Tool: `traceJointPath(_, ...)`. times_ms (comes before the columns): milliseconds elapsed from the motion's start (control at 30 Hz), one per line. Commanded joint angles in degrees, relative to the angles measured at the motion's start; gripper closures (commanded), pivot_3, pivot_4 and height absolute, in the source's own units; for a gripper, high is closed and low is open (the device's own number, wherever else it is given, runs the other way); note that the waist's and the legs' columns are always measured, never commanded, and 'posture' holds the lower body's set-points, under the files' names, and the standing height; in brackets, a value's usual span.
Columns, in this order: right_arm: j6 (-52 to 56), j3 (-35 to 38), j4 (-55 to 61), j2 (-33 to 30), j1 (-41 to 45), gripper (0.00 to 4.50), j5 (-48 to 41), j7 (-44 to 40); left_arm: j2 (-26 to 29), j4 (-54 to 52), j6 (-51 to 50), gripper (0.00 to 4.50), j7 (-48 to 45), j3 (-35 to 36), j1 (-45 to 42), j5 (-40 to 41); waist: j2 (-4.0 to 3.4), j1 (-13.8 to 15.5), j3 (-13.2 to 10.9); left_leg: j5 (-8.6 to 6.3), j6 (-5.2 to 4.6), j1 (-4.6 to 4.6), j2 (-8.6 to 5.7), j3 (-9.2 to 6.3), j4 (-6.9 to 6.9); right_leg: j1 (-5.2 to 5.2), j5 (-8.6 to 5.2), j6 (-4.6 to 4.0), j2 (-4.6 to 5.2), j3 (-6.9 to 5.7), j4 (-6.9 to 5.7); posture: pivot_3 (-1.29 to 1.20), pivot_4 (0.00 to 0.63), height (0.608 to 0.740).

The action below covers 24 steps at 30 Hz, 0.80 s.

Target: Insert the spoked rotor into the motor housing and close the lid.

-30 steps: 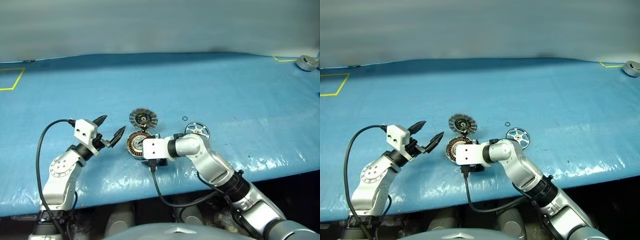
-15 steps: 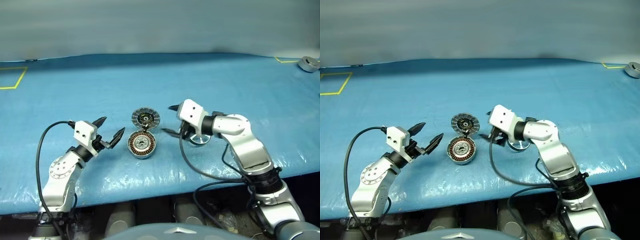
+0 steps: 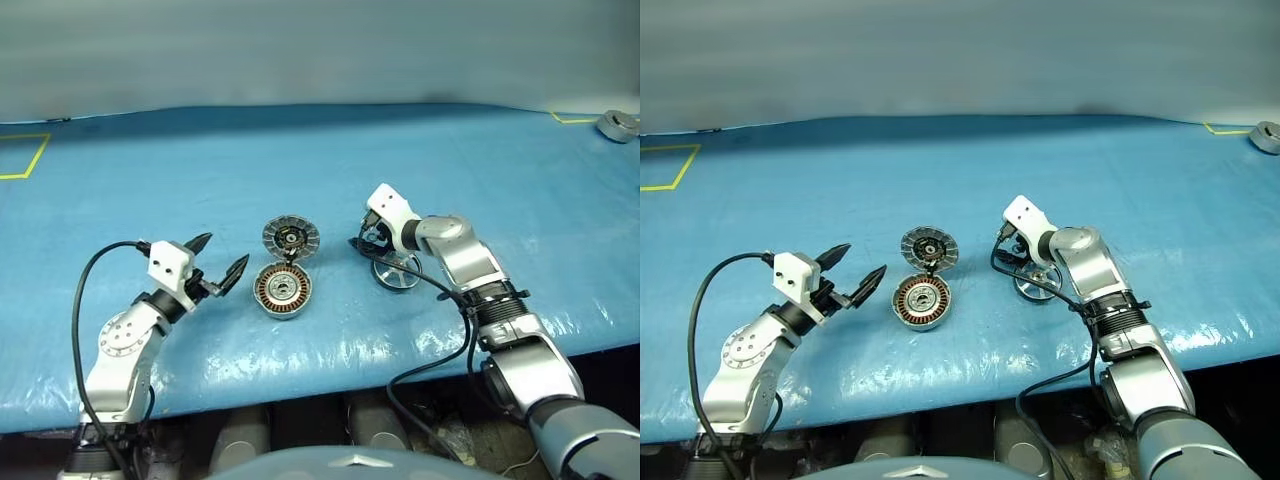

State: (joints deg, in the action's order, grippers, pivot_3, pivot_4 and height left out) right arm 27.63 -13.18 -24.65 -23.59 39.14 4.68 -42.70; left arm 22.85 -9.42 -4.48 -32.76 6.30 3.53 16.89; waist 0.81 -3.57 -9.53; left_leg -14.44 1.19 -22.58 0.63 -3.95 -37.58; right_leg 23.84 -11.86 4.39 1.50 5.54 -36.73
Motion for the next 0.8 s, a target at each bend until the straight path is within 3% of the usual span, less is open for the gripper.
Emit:
traceJointPath(33, -1.5, 0.4, -0.7, -1.2, 0.9, 0.36, 1.0, 1.2, 0.3, -1.8, 1.0, 0.0, 0.2, 0.9, 0.1, 0.1, 0.0, 0.0, 0.0, 0.0, 0.0, 0.01, 0.0, 0.0, 0.0, 0.0, 0.0, 0.0, 0.0, 0.0, 0.0, 0.0, 0.15, 0.74)
traceJointPath(533, 5.9, 0.6, 4.2, -2.1, -5.0, 0.36, -0.6, 0.1, 1.2, -2.2, 0.7, 0.0, -1.0, 1.5, 1.5, 0.7, 0.01, -0.1, 0.0, 0.0, 0.0, 0.05, 0.01, 0.0, -0.03, -0.05, -0.01, 0.0, -0.01, 0.0, -0.02, 0.0, 0.15, 0.74)
traceJointPath(600, 6.9, 0.1, 4.3, -2.3, -5.6, 0.93, -0.2, 0.2, 1.4, -2.4, 0.5, 0.0, -1.2, 1.7, 1.9, 0.9, 0.01, 0.0, 0.0, 0.0, 0.0, 0.09, 0.01, -0.01, -0.03, -0.07, -0.02, 0.0, -0.02, 0.0, -0.03, 0.0, 0.15, 0.74)
traceJointPath(767, 9.1, 1.2, 4.6, -1.8, -6.3, 0.93, -1.2, 0.5, 1.8, -2.7, 0.5, 0.0, -1.4, 1.7, 2.4, 0.9, 0.05, 0.2, 0.1, 0.0, 0.0, 0.12, 0.0, -0.02, -0.12, -0.18, -0.04, 0.01, -0.01, -0.01, -0.02, 0.0, 0.15, 0.74)
traceJointPath(800, 9.6, 1.5, 4.7, -1.6, -6.4, 1.1, -1.4, 0.5, 1.9, -2.7, 0.5, 0.0, -1.4, 1.7, 2.5, 0.9, 0.05, 0.2, 0.1, 0.0, 0.0, 0.12, 0.0, -0.02, -0.13, -0.18, -0.05, 0.01, -0.01, -0.01, -0.02, 0.0, 0.15, 0.74)
